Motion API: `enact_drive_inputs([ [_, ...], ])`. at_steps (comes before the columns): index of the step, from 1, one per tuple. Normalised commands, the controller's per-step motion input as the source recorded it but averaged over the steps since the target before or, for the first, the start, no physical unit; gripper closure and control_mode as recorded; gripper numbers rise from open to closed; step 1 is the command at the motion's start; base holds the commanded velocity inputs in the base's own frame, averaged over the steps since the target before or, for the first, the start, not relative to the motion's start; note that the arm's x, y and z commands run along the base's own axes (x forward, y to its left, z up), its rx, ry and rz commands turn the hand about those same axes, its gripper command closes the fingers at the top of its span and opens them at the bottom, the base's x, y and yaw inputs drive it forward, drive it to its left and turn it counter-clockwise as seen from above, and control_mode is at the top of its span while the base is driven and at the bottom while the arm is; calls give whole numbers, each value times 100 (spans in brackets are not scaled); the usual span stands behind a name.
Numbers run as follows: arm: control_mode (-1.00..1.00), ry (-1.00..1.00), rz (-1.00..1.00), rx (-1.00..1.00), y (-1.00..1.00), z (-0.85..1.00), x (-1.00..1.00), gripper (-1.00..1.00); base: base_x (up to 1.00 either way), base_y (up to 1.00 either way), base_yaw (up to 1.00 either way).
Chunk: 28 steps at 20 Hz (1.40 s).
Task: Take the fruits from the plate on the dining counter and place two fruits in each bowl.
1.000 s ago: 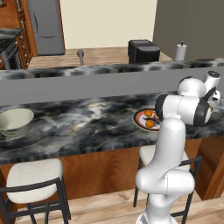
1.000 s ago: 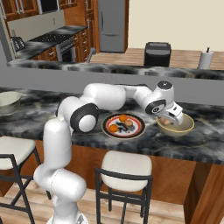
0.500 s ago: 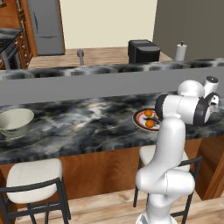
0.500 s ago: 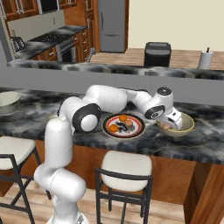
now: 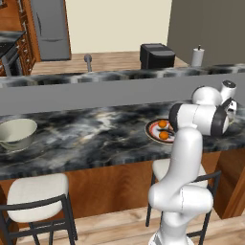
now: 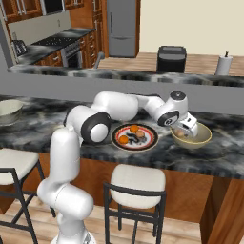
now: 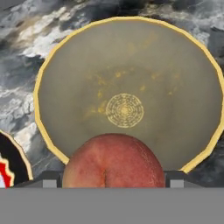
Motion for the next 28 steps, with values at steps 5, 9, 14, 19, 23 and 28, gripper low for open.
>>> enact_drive_inputs([
  [5, -100, 0, 0, 0, -12, -16, 40, 100, 0, 0, 0],
  [9, -100, 0, 0, 0, -8, -43, 9, 100, 0, 0, 0],
  [14, -100, 0, 0, 0, -13, -26, 13, 100, 0, 0, 0],
  [19, -100, 0, 0, 0, -6, -23, 5, 100, 0, 0, 0],
  [23, -100, 0, 0, 0, 0, -3, 0, -100, 0, 0, 0],
  [28, -100, 0, 0, 0, 0, 0, 0, -100, 0, 0, 0],
])
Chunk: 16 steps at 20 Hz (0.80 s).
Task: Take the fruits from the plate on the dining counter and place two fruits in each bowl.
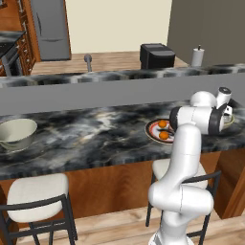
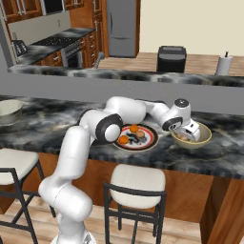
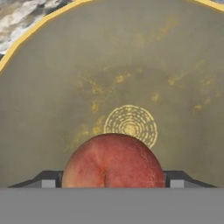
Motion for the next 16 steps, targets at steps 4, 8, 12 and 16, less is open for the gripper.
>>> enact_drive_inputs([
  [4, -100, 0, 0, 0, 2, 4, -3, -100, 0, 0, 0],
  [8, -100, 2, 0, 0, 9, 38, 0, -100, 0, 0, 0],
  [12, -100, 0, -2, 0, 34, 68, -35, -100, 0, 0, 0],
  [16, -100, 3, -7, -4, 59, 48, -63, -100, 0, 0, 0],
])
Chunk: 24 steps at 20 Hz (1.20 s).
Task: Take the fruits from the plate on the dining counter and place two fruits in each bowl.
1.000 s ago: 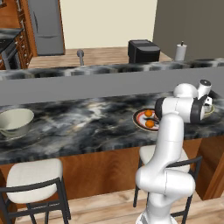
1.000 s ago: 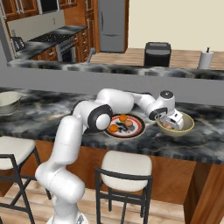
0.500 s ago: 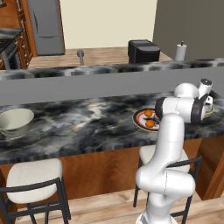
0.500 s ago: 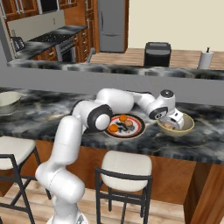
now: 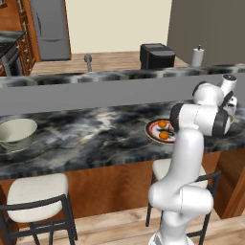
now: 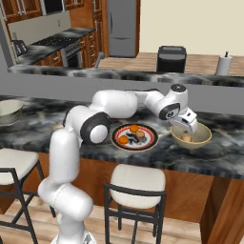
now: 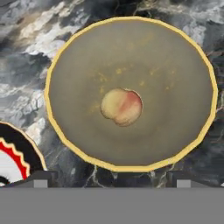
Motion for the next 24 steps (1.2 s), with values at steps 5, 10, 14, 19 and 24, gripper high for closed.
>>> enact_drive_inputs([
  [5, -100, 5, -1, -2, 94, 34, -78, -100, 0, 0, 0],
  [10, -100, 7, 4, 0, 100, 21, -67, -100, 0, 0, 0],
  [14, -100, 10, 15, 0, 100, 14, -59, -100, 0, 0, 0],
  [19, -100, 13, 24, 0, 99, 14, -5, -100, 0, 0, 0],
  [24, -100, 15, 19, 0, 79, 7, 34, -100, 0, 0, 0],
])
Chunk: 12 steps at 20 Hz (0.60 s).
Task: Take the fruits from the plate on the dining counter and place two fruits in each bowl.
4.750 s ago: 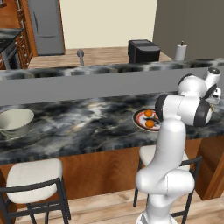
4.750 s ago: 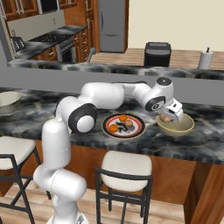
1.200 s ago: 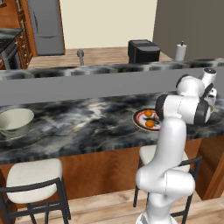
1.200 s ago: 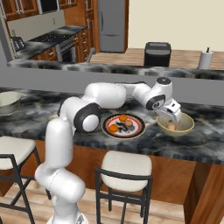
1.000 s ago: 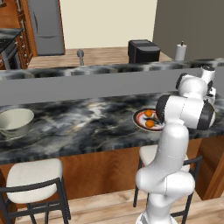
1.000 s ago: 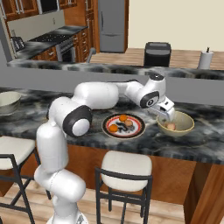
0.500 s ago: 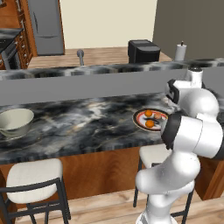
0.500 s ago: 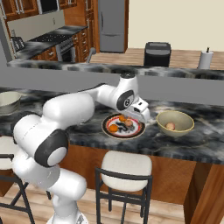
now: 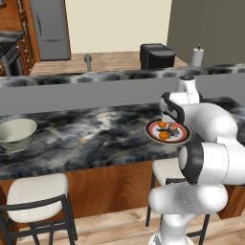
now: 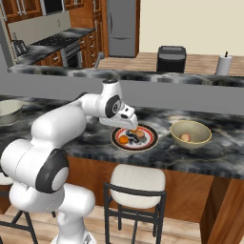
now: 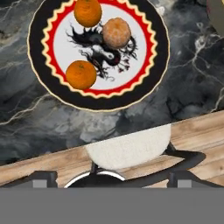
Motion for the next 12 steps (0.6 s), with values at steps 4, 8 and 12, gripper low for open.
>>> enact_drive_inputs([
  [4, -100, 12, 4, 3, 34, 0, 50, -100, 0, 0, 0],
  [8, -100, 2, 2, 9, 3, -17, 67, -100, 0, 0, 0],
  [12, -100, 0, 1, 6, 12, -41, 56, -100, 0, 0, 0],
])
